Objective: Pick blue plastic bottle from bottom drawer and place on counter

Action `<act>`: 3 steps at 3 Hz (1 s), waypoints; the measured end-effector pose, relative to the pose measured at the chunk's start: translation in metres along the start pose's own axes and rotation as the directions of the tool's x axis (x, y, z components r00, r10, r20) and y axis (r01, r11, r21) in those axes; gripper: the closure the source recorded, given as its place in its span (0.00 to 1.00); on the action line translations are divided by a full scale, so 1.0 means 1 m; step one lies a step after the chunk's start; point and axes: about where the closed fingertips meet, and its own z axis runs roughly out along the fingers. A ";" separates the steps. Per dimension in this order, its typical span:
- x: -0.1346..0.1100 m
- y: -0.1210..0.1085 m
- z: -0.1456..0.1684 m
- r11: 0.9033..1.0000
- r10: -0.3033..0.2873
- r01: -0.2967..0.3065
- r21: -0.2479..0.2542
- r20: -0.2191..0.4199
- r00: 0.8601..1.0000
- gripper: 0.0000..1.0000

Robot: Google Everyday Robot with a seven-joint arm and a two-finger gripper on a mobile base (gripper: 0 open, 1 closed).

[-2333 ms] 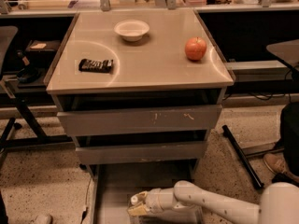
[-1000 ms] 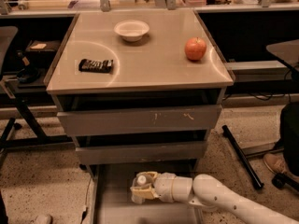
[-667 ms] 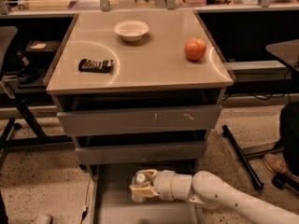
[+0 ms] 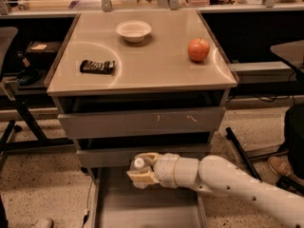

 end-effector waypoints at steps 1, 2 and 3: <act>-0.073 -0.007 -0.022 0.995 -0.083 0.083 0.046 -0.023 0.996 1.00; -0.087 -0.007 -0.027 0.990 -0.124 0.126 0.060 -0.045 0.991 1.00; -0.089 -0.003 -0.026 0.990 -0.135 0.137 0.045 -0.056 0.989 1.00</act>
Offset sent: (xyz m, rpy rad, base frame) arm 0.0107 0.0018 0.0673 -0.0492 -0.0685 -0.0105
